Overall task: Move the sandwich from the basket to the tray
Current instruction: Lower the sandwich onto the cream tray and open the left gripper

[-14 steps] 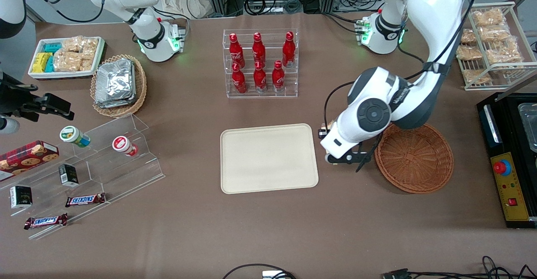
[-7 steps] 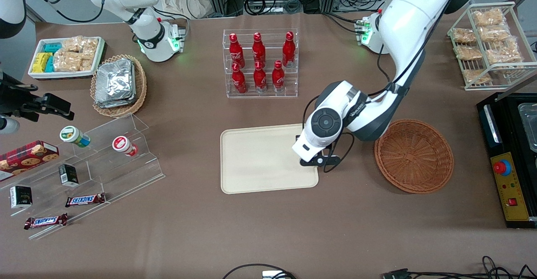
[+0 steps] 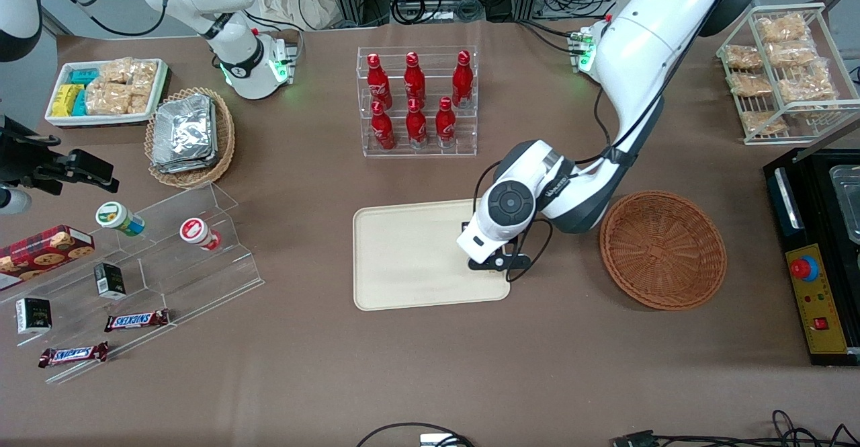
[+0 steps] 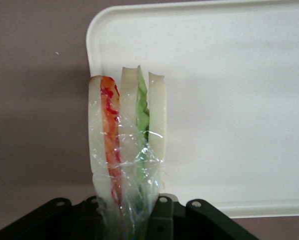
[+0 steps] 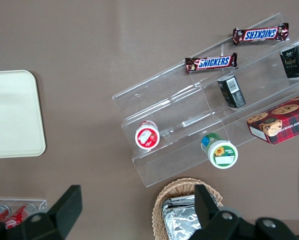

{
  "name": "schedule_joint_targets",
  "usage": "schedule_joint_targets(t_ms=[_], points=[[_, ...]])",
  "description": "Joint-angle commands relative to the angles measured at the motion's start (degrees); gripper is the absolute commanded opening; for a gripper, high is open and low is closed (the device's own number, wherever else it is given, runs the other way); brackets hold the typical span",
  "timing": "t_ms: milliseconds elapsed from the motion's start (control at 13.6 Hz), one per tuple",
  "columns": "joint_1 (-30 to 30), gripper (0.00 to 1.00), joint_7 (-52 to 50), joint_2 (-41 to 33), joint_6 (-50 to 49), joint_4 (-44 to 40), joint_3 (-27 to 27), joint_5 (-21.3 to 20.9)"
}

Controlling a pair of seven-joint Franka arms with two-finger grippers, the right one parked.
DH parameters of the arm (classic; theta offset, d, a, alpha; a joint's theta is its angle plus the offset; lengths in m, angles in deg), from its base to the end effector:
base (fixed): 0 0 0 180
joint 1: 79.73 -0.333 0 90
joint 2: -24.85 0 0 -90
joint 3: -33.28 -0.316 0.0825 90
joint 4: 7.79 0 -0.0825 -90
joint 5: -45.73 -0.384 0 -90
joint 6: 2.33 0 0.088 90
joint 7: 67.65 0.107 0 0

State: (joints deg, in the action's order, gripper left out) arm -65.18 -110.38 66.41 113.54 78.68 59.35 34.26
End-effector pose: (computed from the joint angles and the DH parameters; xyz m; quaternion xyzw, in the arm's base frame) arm 0.5645 -0.4036 0.2574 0.9956 0.0084 -0.0934 0.0033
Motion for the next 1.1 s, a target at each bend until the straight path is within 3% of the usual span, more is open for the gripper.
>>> schedule_joint_targets(t_ms=[0,368,515,663,1031], points=[[1.62,0.23,-1.92,2.2,0.76,-1.92,-0.4,-2.23],[1.62,0.33,-2.45,4.23,2.16,-1.83,-0.4,-3.73],[1.62,0.53,-2.89,4.67,2.17,-1.92,-0.4,-3.73],[1.53,0.99,-2.8,4.49,2.17,-1.92,-0.49,-3.73],[0.66,1.0,-2.97,1.6,0.68,-3.76,-0.49,-3.38]])
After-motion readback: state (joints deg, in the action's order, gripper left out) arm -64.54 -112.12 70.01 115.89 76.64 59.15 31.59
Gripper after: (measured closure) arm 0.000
